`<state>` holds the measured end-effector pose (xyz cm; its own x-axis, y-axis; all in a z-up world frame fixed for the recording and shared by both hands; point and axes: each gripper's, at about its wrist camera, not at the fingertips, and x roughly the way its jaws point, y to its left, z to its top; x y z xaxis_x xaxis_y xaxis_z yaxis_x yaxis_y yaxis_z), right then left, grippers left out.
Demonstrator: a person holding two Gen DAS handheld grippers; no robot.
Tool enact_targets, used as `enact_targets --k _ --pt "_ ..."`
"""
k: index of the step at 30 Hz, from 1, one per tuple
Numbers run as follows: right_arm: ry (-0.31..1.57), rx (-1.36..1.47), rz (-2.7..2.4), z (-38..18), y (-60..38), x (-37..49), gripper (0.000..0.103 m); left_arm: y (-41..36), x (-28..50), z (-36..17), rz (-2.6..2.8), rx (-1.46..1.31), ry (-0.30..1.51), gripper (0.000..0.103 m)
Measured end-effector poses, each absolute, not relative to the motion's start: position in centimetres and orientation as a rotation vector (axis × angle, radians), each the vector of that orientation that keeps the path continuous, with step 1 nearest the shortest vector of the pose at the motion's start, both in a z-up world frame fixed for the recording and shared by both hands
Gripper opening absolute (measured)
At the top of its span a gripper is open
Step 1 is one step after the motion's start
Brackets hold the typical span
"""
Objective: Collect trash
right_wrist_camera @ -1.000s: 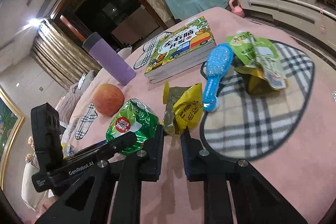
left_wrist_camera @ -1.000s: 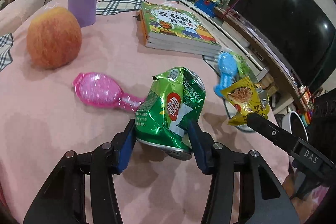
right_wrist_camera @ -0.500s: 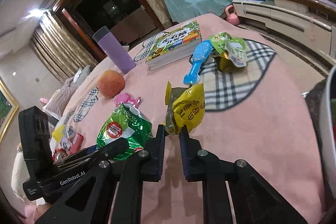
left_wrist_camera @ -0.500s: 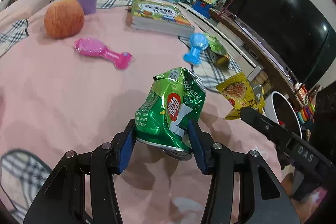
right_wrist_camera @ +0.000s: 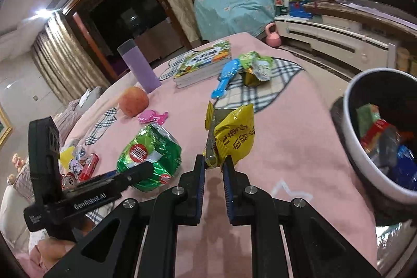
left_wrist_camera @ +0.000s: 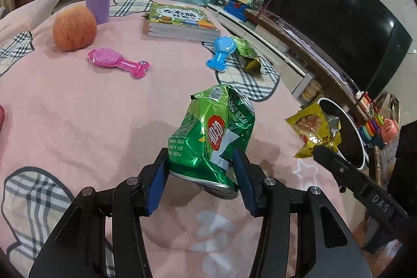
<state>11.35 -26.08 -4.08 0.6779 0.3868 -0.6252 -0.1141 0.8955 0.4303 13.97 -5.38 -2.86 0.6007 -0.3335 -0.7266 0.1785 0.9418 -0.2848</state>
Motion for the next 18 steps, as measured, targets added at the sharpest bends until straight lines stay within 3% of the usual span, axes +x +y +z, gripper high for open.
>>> enact_targets --k 18 --pt "0.763 0.381 0.277 -3.8 -27.9 9.7 0.013 -8.8 13.3 -2.4 -0.344 -0.135 0.883 0.048"
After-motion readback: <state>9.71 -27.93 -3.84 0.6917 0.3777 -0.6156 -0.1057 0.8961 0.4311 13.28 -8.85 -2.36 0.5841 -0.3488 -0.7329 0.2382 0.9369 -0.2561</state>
